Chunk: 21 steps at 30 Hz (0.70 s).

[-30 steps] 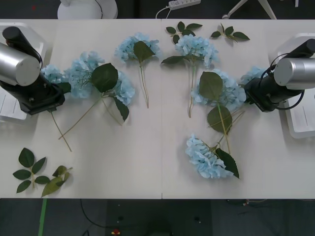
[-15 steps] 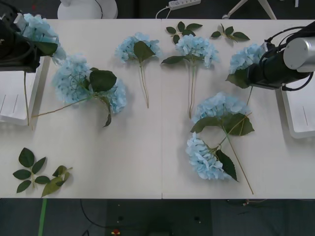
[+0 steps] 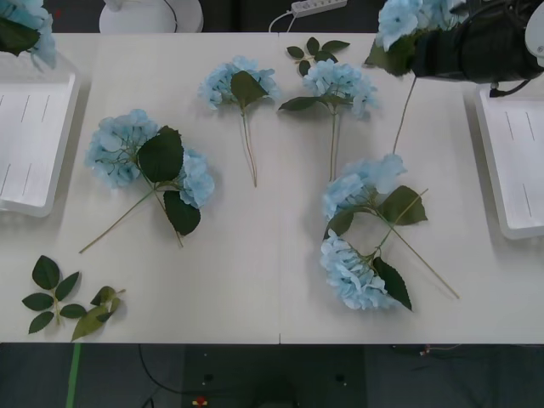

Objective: Place the red flowers into the right box and the blue flowers into the left box. If a person shows an open palm, hand one flower to the person first, then continue sorting.

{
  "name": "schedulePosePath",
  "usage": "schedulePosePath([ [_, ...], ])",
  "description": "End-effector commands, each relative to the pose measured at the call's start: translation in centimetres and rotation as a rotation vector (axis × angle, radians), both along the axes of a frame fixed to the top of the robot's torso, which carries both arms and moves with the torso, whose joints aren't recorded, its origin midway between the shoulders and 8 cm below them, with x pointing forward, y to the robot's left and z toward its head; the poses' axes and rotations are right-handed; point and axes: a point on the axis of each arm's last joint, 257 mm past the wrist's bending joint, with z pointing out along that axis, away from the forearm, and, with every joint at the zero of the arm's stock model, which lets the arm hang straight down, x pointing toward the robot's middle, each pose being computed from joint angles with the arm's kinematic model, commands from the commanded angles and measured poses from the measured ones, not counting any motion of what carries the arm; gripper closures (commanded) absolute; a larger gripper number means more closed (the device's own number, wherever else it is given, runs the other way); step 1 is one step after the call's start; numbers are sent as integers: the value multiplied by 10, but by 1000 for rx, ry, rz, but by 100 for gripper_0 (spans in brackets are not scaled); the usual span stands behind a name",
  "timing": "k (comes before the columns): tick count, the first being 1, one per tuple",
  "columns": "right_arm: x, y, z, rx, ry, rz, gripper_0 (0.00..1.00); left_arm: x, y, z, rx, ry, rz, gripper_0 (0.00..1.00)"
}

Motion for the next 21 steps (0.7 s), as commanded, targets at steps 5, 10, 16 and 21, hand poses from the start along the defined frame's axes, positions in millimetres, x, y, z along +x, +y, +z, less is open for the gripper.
schedulePosePath([
  [5,-7,69,148,-14,-436,182,100,17,129,28,293,-119,104,100],
  [10,-26,118,182,47,-563,288,100,30,165,13,422,-143,105,100],
  [16,-61,193,224,67,-691,456,100,42,204,-12,528,-181,90,99],
  [21,-88,247,249,113,-760,559,100,48,218,-25,563,-229,51,49],
])
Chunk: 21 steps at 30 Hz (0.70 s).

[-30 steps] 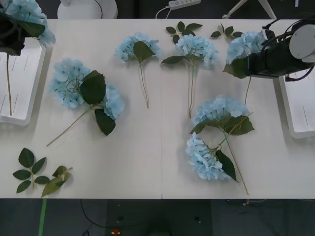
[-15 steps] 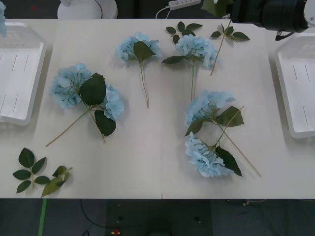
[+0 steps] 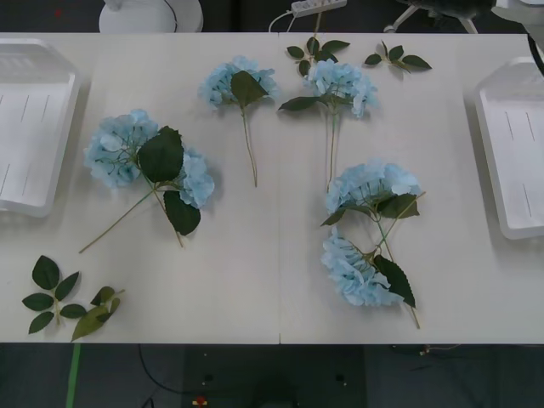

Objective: Place the red flowers into the right box and the blue flowers into the left box. If a person shows an open palm, hand one flower to the person first, then continue sorting.

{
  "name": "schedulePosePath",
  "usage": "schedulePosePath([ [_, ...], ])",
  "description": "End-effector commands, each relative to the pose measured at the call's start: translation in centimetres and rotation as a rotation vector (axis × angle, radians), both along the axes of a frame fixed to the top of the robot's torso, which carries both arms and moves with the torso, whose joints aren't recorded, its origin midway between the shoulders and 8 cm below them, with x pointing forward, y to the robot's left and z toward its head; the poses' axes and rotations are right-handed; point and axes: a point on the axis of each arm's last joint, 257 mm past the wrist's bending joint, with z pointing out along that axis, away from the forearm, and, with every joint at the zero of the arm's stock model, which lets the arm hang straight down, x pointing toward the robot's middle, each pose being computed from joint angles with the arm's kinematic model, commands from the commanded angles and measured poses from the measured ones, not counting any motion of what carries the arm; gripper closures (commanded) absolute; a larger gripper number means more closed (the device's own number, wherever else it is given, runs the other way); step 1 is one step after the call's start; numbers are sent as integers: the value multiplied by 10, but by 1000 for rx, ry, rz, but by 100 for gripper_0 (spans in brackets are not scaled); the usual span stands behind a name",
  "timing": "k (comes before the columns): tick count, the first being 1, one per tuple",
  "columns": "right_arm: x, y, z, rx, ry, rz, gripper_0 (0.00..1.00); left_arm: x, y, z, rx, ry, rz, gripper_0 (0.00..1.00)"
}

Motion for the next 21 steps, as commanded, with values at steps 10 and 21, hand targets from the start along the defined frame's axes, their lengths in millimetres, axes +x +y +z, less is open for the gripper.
schedulePosePath([
  [10,-98,165,69,89,-142,347,100,-4,17,-13,41,-7,-53,13],
  [21,-134,237,47,143,-134,420,100,-3,-96,-16,-526,-142,-184,0],
])
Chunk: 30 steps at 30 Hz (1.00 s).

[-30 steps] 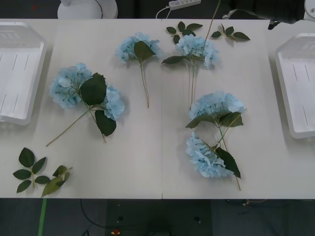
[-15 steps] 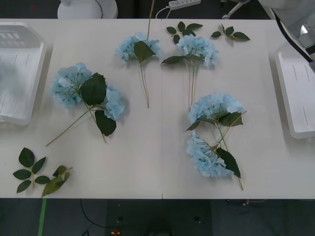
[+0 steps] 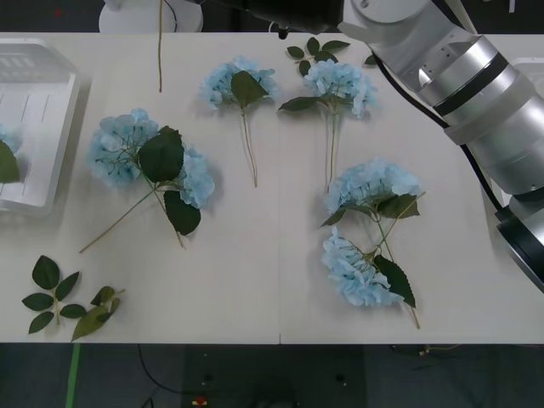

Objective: Place the red flowers into the right box and the blue flowers into the left box. If a person shows an open palm, hand one flower to the person first, then continue sorting.

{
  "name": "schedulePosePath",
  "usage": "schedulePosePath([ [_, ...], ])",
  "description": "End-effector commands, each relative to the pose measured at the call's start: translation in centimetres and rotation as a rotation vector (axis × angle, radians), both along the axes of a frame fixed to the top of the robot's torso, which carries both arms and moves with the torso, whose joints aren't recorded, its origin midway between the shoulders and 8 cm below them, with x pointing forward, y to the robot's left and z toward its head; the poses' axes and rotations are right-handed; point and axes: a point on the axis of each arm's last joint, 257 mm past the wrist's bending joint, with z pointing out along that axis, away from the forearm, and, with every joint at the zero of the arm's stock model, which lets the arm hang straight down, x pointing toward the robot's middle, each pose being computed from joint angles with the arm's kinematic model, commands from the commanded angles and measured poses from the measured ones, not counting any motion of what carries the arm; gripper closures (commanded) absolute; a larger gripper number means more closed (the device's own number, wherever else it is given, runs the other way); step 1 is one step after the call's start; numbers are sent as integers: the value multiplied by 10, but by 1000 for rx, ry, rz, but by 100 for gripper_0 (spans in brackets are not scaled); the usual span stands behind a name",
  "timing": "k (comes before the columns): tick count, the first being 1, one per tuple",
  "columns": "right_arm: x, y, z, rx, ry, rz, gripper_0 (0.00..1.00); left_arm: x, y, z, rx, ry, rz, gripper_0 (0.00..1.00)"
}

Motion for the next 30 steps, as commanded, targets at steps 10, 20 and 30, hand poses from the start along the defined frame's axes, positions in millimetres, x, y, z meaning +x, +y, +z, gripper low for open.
schedulePosePath([
  [10,-57,62,12,11,-47,122,100,-99,-89,15,-336,-161,-210,0],
  [20,-61,68,-1,-12,-38,134,100,-154,-236,14,-620,-311,-421,0],
  [30,-64,69,-7,-34,-26,147,100,-139,-313,22,-688,-394,-529,0],
])
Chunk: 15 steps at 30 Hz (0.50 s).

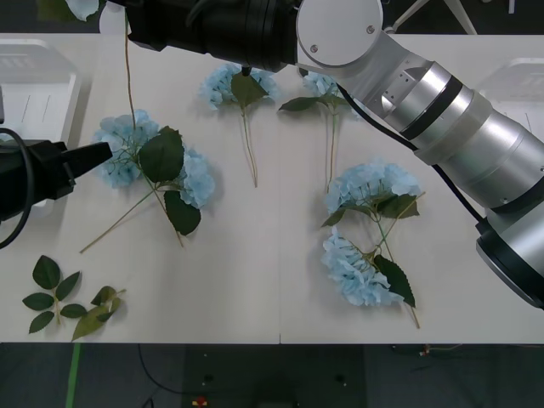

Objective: Place the red flowers into the right box and the blue flowers into the left box. If a person shows an open palm, hand one flower to the person first, then continue sorting.

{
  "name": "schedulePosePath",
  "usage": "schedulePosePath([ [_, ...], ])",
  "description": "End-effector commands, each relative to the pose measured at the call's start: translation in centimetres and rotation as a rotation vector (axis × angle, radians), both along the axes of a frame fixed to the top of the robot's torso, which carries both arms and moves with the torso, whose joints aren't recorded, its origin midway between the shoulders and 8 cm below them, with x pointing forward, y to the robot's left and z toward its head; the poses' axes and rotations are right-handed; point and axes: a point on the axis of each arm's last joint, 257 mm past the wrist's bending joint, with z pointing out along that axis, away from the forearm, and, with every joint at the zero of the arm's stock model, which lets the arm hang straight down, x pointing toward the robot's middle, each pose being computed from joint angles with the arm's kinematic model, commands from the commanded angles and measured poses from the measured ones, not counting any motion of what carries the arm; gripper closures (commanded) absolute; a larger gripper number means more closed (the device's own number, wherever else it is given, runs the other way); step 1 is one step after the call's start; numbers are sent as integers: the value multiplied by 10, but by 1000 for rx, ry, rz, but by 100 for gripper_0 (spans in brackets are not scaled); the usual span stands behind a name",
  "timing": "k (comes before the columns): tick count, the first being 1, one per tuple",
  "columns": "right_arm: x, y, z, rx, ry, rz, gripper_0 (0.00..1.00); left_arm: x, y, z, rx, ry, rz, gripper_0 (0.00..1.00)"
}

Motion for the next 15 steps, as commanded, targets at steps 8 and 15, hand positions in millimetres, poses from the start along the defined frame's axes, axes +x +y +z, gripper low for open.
schedulePosePath([
  [8,-39,27,25,-6,-36,93,100,49,-50,59,-5,-249,-25,0],
  [15,-39,28,20,-15,-30,94,100,88,-60,52,1,-268,0,0],
])
